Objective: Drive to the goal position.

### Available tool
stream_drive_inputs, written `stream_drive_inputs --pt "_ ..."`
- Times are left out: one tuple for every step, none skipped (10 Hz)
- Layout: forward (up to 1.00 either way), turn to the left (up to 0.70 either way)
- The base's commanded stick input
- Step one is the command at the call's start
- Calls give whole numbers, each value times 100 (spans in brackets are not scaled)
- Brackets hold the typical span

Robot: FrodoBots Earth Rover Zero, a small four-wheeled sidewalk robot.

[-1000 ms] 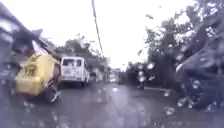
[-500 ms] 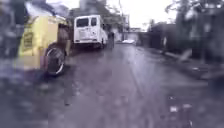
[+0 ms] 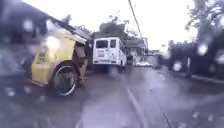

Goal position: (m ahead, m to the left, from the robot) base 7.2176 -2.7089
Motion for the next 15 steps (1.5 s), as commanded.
stream_drive_inputs --pt "100 0" --pt "100 -23" --pt "100 -27" --pt "100 -27" --pt "100 -27" --pt "100 -27" --pt "100 -27" --pt "100 -27" --pt "100 -27" --pt "100 -27" --pt "100 -17" --pt "100 0" --pt "100 0" --pt "100 0" --pt "100 0"
